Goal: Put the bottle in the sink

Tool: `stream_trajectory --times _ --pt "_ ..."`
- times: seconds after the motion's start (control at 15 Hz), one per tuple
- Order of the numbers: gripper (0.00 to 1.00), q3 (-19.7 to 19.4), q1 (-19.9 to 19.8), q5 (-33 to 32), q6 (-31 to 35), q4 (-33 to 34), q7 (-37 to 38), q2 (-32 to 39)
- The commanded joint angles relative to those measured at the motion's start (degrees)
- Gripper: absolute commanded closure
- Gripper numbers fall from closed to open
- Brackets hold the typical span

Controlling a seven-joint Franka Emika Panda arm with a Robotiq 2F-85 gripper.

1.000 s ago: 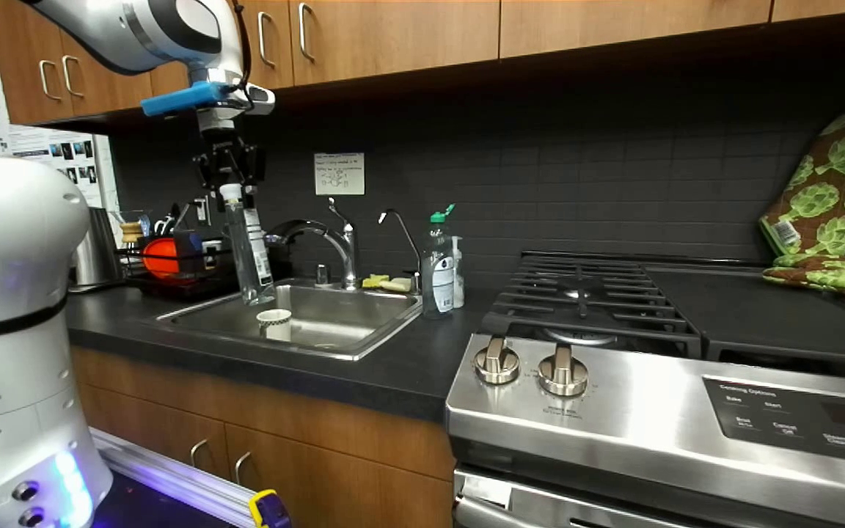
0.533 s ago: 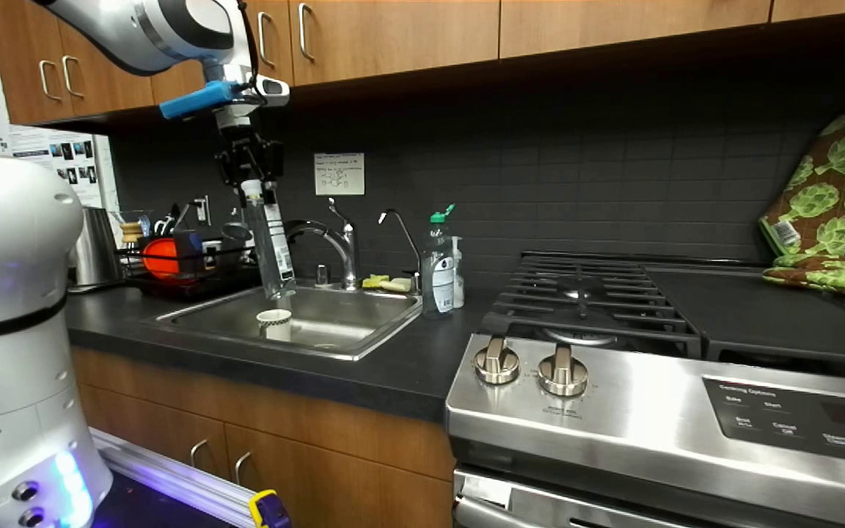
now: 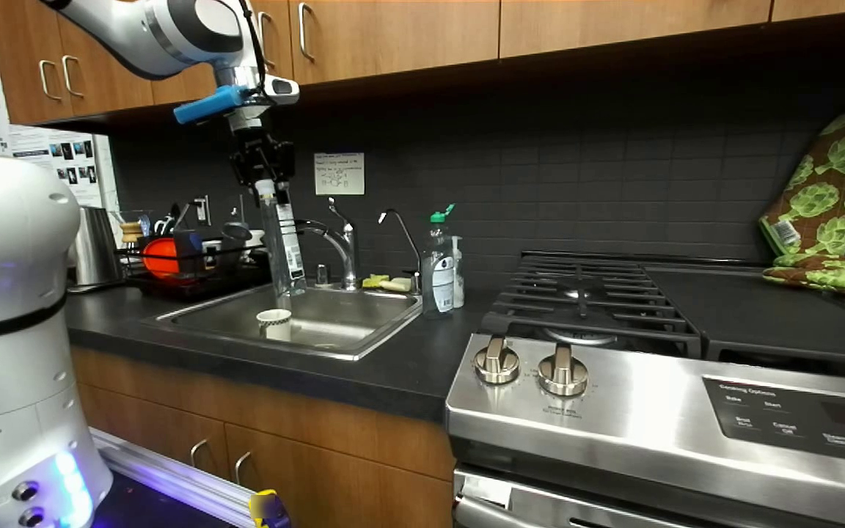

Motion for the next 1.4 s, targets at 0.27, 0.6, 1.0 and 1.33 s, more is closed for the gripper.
stream_trajectory --times 0.27,0.6,1.0,1.33 --pt "0.46 -0.32 0.37 -0.2 1.2 0.14 0.65 1.22" --pt "0.46 -0.32 0.36 -0.2 1.27 0.16 0.74 1.31" --pt "0.46 -0.31 0.36 -0.2 1.29 0.16 0.77 1.32" --pt "0.46 -0.31 0.35 -0.19 1.3 0.16 0.85 1.32"
